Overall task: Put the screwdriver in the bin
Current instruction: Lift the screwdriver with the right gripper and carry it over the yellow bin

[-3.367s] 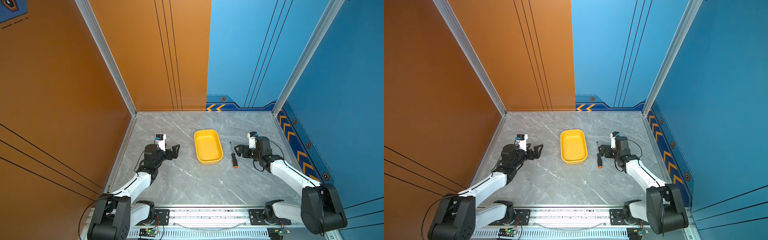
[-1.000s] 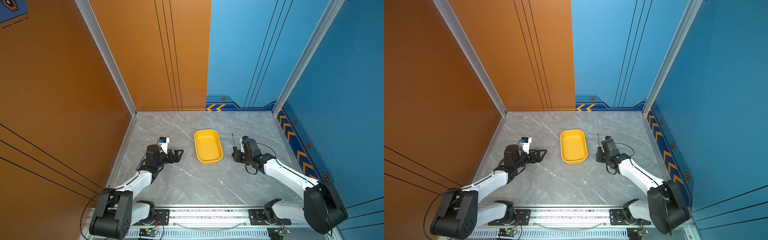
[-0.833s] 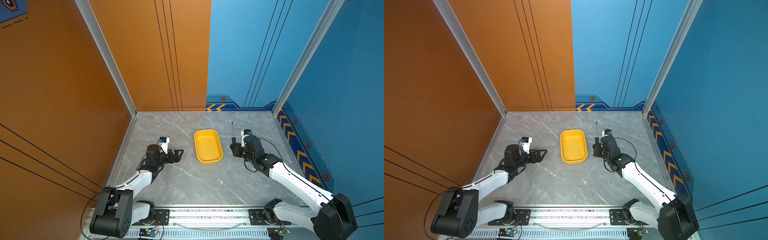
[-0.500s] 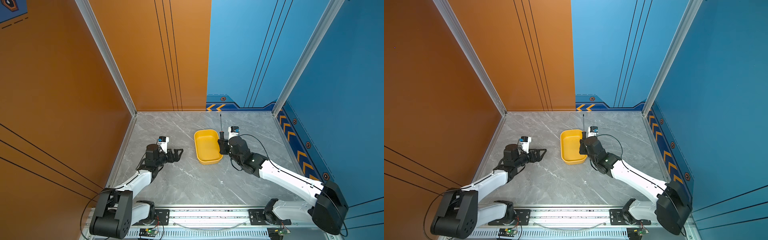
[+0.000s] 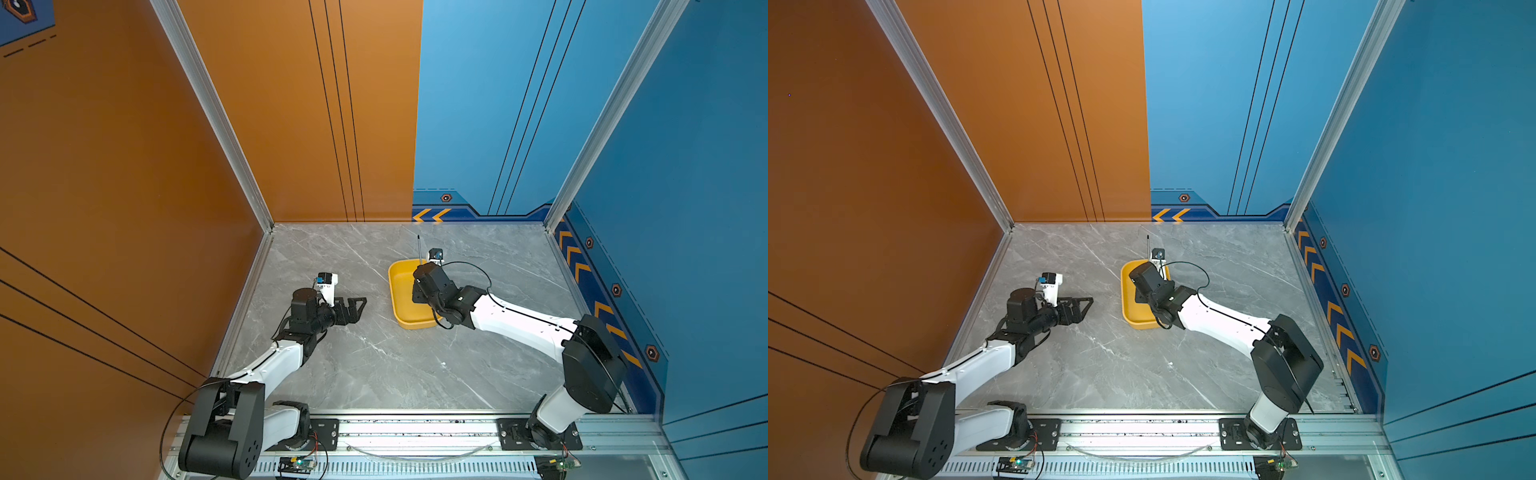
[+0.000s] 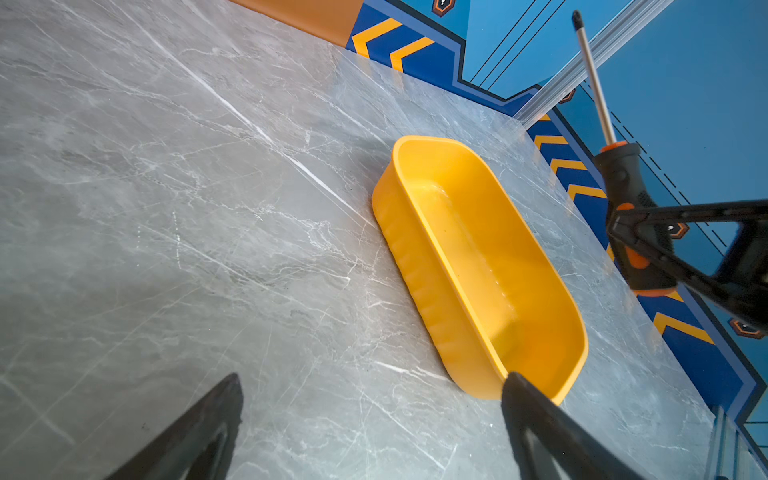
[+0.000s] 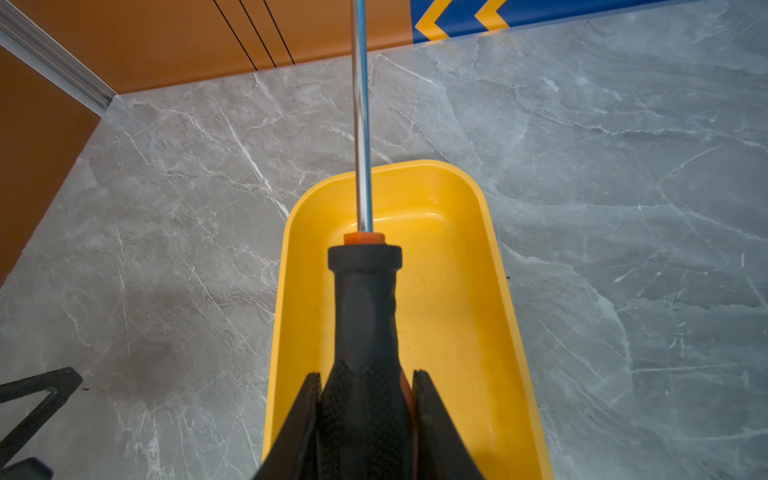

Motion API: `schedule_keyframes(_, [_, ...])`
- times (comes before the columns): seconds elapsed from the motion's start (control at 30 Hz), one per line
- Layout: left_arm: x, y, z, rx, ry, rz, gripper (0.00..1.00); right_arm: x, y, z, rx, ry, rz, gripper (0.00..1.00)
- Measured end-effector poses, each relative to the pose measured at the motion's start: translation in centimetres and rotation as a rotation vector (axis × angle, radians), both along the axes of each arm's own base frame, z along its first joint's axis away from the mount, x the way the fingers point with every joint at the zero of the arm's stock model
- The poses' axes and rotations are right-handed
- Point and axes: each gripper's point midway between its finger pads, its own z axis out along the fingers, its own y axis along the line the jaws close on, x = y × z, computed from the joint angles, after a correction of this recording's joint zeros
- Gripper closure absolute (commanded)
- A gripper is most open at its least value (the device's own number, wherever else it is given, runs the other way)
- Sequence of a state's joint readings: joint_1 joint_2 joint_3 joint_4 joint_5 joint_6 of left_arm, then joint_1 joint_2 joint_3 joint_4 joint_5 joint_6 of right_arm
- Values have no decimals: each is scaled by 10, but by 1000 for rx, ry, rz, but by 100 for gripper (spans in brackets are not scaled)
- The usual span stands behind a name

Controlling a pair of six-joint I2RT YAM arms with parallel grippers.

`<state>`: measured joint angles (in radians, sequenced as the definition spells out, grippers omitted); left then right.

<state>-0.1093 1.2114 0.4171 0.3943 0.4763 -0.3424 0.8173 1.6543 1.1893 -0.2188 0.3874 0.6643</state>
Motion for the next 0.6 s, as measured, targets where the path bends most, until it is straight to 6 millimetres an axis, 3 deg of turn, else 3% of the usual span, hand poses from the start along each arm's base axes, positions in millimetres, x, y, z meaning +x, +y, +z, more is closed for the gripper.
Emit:
schedule_keyframes(0.33, [0,0,0,-5,4,3,2,-8,-4,-57,-112,154,-16,100])
schedule_keyframes(0.6, [0,0,0,-5,4,3,2,-10,-4,-76,-151,202,-14,100])
